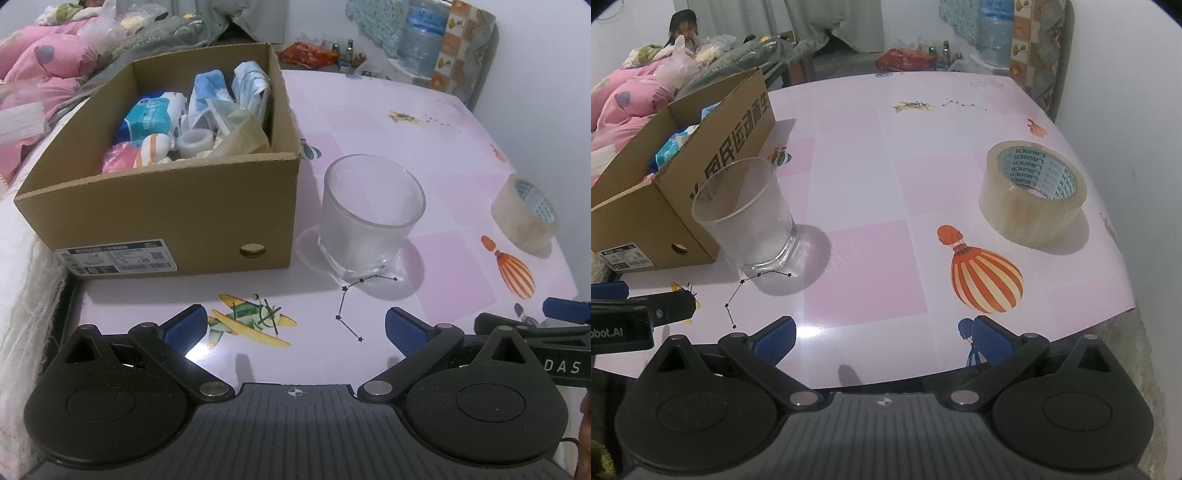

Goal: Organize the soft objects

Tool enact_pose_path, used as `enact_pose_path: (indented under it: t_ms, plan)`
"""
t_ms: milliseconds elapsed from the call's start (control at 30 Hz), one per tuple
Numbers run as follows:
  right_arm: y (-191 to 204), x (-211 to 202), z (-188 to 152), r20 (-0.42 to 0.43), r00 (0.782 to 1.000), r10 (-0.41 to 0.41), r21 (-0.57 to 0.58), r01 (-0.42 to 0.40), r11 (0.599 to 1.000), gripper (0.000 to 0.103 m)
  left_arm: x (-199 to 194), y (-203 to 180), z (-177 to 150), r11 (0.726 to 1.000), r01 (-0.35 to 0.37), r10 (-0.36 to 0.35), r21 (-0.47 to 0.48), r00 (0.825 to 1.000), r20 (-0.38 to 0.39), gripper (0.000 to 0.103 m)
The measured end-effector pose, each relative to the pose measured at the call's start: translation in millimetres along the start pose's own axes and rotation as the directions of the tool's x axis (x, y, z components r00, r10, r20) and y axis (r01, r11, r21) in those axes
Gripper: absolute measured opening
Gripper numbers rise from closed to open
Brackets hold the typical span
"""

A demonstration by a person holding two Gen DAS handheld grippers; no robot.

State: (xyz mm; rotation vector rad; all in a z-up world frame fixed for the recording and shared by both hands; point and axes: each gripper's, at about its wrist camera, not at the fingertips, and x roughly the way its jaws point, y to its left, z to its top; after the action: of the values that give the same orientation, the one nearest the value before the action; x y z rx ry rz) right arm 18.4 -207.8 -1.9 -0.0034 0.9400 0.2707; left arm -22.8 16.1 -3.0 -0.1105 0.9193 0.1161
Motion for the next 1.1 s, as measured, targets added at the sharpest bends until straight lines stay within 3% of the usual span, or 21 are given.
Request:
enact_pose_path:
  t_ms: [1100]
  plan:
    - [14, 5, 2, -0.026, 1.000, 0.011, -0.044, -0.012, 0.999, 0.072, 1, 12, -3, 0.999, -0.009, 0.009, -0.030, 1.000, -0.012, 0.103]
